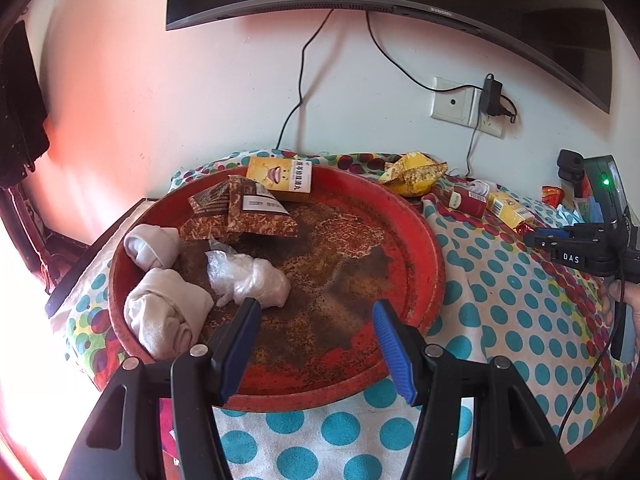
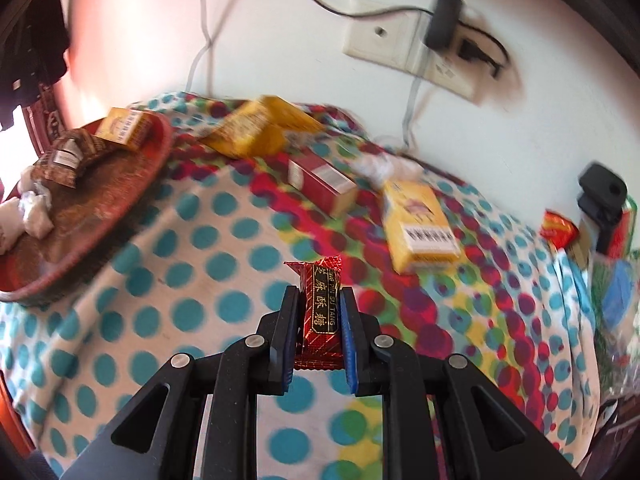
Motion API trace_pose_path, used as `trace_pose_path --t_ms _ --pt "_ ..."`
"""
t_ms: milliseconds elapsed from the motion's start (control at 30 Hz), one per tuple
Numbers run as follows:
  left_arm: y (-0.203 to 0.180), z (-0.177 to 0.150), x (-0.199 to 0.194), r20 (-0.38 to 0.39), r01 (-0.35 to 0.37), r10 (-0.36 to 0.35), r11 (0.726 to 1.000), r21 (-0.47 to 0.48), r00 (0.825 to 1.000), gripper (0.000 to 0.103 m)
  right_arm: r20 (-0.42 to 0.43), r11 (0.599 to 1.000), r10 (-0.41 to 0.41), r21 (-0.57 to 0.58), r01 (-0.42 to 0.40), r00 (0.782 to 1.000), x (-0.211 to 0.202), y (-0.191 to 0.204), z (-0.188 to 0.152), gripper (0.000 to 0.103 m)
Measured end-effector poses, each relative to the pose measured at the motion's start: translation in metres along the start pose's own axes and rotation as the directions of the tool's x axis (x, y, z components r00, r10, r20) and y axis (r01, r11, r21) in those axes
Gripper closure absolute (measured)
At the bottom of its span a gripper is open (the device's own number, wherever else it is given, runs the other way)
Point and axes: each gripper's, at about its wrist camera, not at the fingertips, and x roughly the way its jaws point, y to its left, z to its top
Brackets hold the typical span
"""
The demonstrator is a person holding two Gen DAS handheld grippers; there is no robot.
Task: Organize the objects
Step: 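Carry the red candy bar with the right tool into the red tray and release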
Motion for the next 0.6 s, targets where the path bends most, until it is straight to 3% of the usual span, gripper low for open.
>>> trace_pose_path --t_ms 333,600 --pt "0.013 0.004 -0.001 0.006 -0.012 0.012 0.999 -0.039 1.000 0.043 0.033 0.983 0.107 -0.156 -0.101 0.994 -0.003 0.086 0.040 0.085" --pt "0.031 0.011 -0.007 0.043 -0.071 0.074 0.995 -0.075 0.996 0.043 0.029 0.946 0.203 -0.262 -0.188 0.979 0.003 0.162 0.074 0.085"
